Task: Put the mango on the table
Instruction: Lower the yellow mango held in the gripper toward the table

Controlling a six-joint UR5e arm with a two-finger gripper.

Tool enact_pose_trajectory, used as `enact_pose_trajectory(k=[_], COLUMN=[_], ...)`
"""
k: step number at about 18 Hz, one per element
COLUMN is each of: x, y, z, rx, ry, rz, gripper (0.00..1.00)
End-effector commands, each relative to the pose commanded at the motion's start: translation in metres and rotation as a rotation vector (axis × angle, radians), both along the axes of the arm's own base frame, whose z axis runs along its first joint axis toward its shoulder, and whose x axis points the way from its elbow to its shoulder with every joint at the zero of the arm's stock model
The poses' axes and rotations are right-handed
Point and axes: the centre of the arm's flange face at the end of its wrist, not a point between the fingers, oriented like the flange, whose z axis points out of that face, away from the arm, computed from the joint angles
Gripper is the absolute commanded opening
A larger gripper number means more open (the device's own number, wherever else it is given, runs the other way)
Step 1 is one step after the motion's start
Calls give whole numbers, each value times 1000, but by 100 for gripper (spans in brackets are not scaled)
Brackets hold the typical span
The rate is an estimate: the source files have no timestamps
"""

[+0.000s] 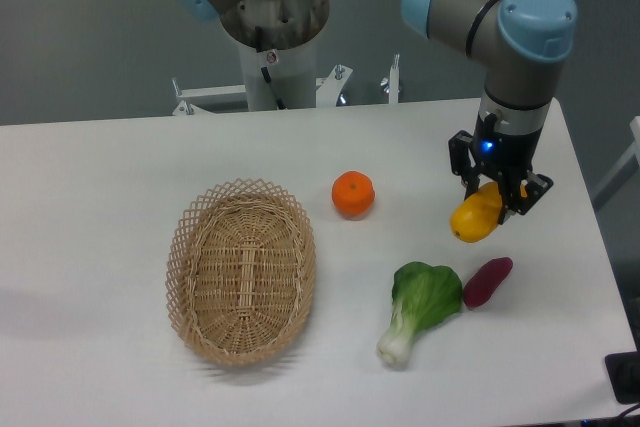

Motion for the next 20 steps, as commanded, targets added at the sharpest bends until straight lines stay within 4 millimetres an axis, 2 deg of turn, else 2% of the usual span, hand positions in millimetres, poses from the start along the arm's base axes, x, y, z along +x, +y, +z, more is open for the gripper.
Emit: enact_pose_trajectory(k=[5,11,14,16,20], x=[-4,-4,-7,-10,-15], y=[-8,-25,-24,-21,-18], z=[-9,-49,-70,-76,-107], rx=[-15,-6,-7,-6,-6], ry=[-2,56,51,50,52], rz=[-44,-76,-72,-72,-75], gripper=[46,46,46,46,46])
